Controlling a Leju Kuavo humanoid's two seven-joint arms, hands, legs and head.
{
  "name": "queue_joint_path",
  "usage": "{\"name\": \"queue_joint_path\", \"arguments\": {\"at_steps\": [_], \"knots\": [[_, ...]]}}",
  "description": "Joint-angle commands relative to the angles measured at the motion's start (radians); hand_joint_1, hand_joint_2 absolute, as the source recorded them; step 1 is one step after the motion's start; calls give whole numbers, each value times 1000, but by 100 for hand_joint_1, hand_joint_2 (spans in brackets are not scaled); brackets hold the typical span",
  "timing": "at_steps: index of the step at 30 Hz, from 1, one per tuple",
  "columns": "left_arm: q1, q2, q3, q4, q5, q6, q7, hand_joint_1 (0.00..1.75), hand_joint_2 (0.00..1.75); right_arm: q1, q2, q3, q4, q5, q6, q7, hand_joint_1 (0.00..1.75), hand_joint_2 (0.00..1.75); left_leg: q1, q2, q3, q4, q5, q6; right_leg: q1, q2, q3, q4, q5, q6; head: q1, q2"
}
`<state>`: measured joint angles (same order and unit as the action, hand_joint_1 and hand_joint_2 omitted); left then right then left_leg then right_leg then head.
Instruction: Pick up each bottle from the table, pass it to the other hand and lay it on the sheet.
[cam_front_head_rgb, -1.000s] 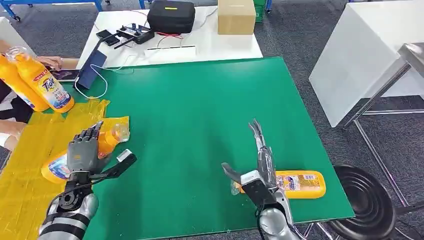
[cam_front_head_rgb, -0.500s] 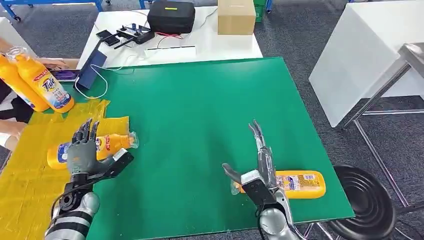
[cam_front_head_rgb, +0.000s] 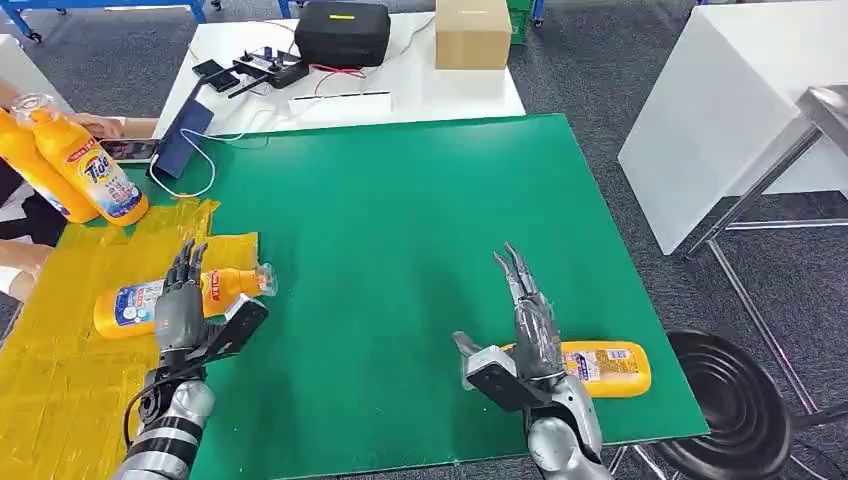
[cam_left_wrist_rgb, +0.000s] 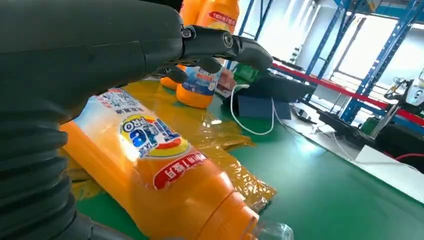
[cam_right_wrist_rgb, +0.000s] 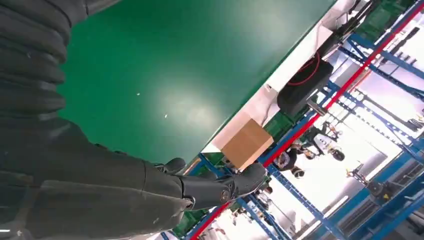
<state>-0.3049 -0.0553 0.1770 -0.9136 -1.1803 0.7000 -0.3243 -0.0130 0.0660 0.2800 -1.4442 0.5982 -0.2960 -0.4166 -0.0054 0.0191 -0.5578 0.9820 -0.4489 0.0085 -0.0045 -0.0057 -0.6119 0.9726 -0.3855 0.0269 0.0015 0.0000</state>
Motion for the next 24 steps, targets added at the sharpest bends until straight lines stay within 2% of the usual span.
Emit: {"name": "queue_joint_path", "arguments": {"at_steps": [1, 2, 3, 5, 6, 7, 11, 16, 18, 24], "knots": [[-41, -22, -6, 71, 200, -31, -107, 0, 175, -28, -70, 43, 14, 91, 4, 36, 0, 175, 1, -3, 3, 0, -1, -1, 1, -1, 4, 0, -2, 0, 0, 0], [-27, -38, -13, 15, 356, -120, -190, 0, 175, -24, -103, 63, 7, 147, 13, 54, 0, 175, 1, -2, 2, 0, -1, 0, 0, -1, 3, -1, -1, 0, 0, 0], [0, -39, -26, -56, 460, -191, -218, 0, 175, -11, -138, 75, -9, 192, 24, 79, 0, 175, 0, -2, 1, 0, 0, 0, 0, -1, 2, -1, -1, 0, 0, 0], [49, -43, -53, -206, 605, -301, -221, 0, 175, 17, -235, 96, -39, 273, 72, 124, 0, 175, 1, -3, 1, 1, -1, 0, 1, -2, 2, -1, -1, 1, 0, 0], [61, -43, -57, -250, 653, -343, -222, 0, 175, 31, -277, 95, -54, 288, 90, 128, 0, 175, 3, -6, 6, 2, -4, 0, 2, -3, 8, 0, -4, 1, 0, 0], [75, -41, -68, -300, 696, -384, -219, 0, 175, 45, -335, 89, -74, 296, 118, 130, 0, 175, 1, -5, 1, 1, -2, 0, 1, -4, 3, -1, -2, 1, 0, 0], [80, -37, -113, -335, 721, -418, -216, 0, 175, 83, -482, 17, -114, 331, 162, 140, 0, 175, -1, -6, 0, 1, -2, 1, -1, -5, 3, 0, -2, 1, 0, 0], [44, -27, -159, -295, 732, -412, -216, 0, 175, 198, -615, -64, -212, 270, 244, 72, 0, 175, -4, -9, 0, 1, -2, 3, -4, -7, 3, -1, -2, 1, 0, 0], [34, -26, -166, -288, 736, -414, -217, 0, 175, 229, -638, -80, -231, 257, 252, 71, 0, 175, -5, -11, 0, 2, -3, 4, -5, -8, 3, 0, -3, 1, 0, 0], [35, -24, -179, -297, 739, -414, -218, 0, 175, 202, -581, -95, -174, 271, 235, 78, 0, 175, -3, -5, 3, 1, -5, 3, -4, -3, 5, -2, -2, 0, 0, 0]]}}
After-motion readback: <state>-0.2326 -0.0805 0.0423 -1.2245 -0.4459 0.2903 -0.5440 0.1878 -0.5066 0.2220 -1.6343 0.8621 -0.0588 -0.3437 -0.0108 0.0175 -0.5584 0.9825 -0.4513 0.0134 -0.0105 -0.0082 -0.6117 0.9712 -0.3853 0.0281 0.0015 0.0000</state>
